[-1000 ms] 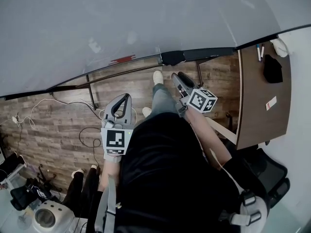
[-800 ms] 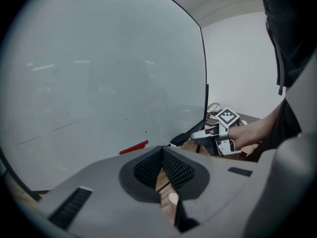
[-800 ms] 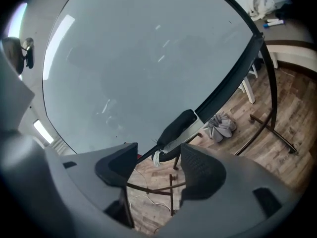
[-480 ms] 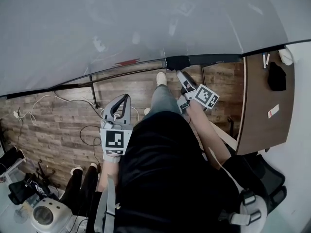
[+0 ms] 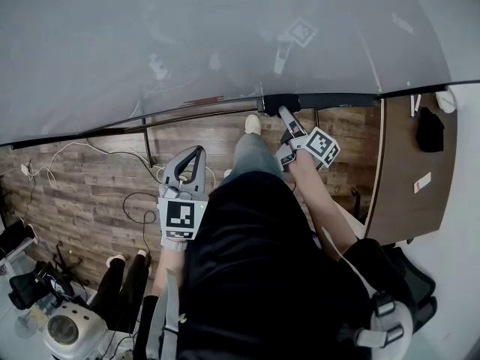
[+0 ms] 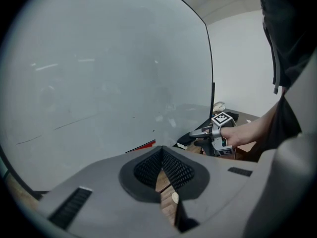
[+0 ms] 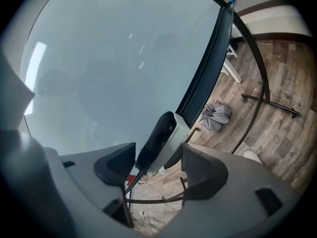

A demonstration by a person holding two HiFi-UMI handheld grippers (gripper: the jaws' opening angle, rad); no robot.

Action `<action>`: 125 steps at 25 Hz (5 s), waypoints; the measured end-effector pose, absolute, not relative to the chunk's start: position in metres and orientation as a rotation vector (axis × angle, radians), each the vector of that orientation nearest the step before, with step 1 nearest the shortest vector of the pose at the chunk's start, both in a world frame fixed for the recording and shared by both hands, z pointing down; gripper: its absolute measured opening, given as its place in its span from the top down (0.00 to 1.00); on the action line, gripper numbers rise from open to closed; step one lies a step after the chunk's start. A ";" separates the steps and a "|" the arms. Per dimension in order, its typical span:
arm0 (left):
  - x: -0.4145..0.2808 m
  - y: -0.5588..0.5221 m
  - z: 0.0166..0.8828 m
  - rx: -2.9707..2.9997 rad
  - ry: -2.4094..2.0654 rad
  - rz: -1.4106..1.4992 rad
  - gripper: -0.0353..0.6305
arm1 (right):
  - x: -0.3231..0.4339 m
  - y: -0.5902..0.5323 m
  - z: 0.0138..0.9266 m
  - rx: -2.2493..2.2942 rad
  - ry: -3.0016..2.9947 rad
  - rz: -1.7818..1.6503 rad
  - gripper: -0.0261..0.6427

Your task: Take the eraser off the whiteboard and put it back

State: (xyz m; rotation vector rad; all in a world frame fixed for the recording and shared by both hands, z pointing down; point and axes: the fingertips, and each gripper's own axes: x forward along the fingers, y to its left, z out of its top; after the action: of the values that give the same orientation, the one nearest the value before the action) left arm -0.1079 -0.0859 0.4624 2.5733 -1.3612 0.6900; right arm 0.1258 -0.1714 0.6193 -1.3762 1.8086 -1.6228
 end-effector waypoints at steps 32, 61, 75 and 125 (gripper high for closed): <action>-0.113 -0.071 0.461 2.570 -1.377 0.672 0.94 | 0.135 -0.157 0.623 -1.384 1.703 -1.624 0.73; -0.104 -0.046 0.453 2.616 -1.347 0.546 0.94 | 0.105 -0.102 0.492 -1.390 2.348 -1.086 0.78; -0.093 -0.041 0.435 2.677 -1.315 0.467 0.94 | 0.071 -0.060 0.407 -1.415 2.737 -0.547 0.78; -0.086 -0.044 0.431 2.666 -1.338 0.467 0.94 | 0.092 -0.067 0.408 -1.444 2.681 -0.656 0.78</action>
State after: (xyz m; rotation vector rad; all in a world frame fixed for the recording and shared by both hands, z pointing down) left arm -0.0862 -0.0440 0.4315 2.6660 -1.3380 0.4673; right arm 0.0921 -0.0667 0.4085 -1.4442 2.6806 -0.6560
